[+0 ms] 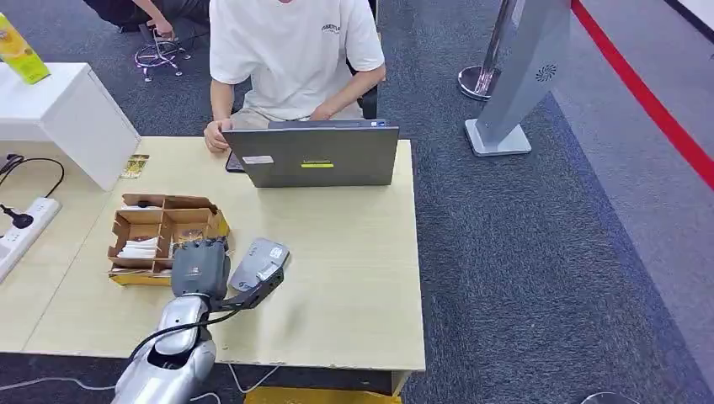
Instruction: Pass the card to the sensor for recognition and then transmit it.
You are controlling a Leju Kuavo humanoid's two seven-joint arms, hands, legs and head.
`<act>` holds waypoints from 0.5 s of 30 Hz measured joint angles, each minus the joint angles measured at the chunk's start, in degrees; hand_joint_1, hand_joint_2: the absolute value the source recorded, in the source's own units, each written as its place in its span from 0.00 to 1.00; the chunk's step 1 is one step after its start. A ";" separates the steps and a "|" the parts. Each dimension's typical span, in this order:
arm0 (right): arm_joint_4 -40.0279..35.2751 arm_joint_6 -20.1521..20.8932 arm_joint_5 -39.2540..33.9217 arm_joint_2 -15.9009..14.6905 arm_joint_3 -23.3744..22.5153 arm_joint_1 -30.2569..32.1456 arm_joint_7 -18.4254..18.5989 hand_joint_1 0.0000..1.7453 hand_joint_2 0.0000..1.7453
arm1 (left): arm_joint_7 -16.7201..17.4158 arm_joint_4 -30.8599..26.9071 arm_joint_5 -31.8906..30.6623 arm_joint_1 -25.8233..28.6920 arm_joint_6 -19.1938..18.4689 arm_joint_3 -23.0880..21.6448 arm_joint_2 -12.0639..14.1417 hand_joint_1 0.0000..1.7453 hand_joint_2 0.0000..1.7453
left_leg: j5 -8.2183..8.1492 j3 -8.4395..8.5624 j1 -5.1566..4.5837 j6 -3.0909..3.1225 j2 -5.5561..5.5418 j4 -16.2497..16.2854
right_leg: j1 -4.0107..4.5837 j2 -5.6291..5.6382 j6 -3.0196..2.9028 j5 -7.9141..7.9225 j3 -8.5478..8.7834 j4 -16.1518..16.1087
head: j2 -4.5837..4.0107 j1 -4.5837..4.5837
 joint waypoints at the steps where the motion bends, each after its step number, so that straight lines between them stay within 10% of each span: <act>1: 0.00 0.00 0.02 0.00 0.00 0.00 0.00 0.00 1.00 | 0.00 0.29 0.00 -0.08 0.09 0.04 -0.09 1.00 1.00 | 0.00 0.00 0.00 0.00 0.00 0.00 | 0.00 0.00 0.00 0.00 0.00 0.00 | 0.00 0.02; 15: 0.00 0.15 0.55 0.00 0.17 0.00 -0.04 0.00 1.00 | -4.87 2.52 -1.22 -0.57 5.27 0.74 -2.21 1.00 1.00 | 0.00 0.00 0.00 0.00 0.00 0.00 | 0.00 0.00 0.00 0.00 0.01 0.00 | 0.00 0.02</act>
